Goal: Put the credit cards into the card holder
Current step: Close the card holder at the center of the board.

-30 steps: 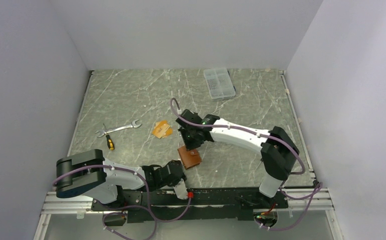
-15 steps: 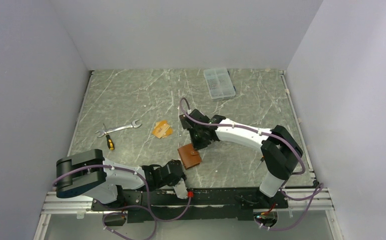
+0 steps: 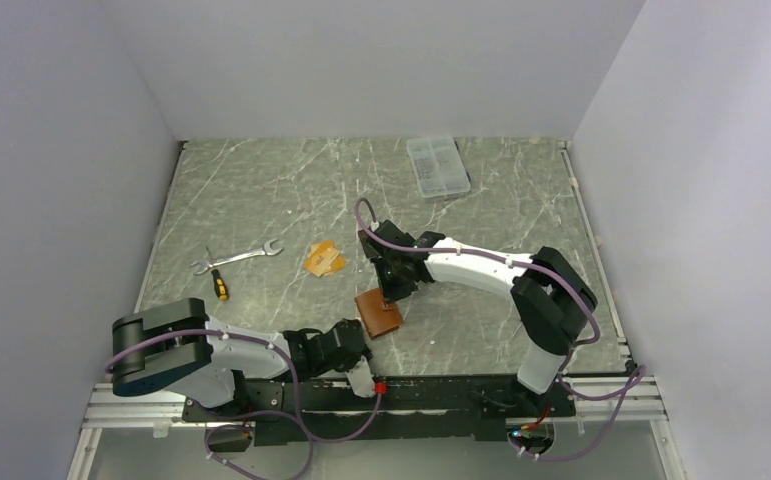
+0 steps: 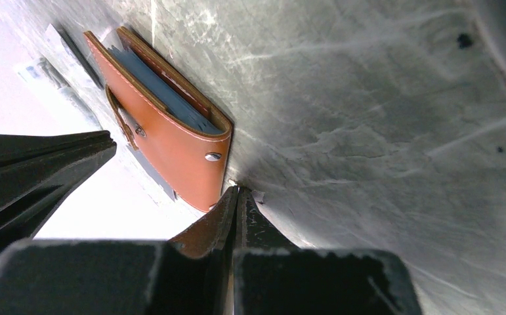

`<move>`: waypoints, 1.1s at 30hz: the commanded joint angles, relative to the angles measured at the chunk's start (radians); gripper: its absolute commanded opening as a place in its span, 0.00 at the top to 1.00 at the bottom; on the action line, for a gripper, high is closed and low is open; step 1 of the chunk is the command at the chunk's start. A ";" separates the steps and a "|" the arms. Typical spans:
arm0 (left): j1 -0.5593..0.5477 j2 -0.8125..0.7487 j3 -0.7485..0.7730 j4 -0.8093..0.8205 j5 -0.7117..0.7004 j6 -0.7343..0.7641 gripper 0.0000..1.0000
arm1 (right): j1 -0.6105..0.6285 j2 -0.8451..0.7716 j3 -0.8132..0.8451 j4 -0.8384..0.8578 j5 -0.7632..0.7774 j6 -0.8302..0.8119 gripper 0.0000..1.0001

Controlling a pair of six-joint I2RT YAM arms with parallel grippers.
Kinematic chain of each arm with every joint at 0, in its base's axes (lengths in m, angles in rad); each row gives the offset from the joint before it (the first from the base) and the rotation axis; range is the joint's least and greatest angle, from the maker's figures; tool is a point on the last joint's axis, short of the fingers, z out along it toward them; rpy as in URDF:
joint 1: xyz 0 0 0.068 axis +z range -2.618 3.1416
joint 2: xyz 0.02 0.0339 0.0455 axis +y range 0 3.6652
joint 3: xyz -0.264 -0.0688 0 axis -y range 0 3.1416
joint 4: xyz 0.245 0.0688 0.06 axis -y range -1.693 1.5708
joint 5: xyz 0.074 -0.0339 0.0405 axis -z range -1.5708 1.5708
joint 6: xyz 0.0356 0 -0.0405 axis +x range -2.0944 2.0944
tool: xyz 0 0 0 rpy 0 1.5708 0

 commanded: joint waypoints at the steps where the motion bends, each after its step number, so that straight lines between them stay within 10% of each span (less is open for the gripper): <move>1: 0.008 -0.004 0.000 -0.082 0.022 -0.006 0.96 | 0.004 0.006 -0.004 0.035 -0.015 0.014 0.99; 33: 0.019 -0.007 0.018 -0.106 0.022 -0.010 0.97 | 0.030 0.046 -0.042 0.036 0.004 0.031 1.00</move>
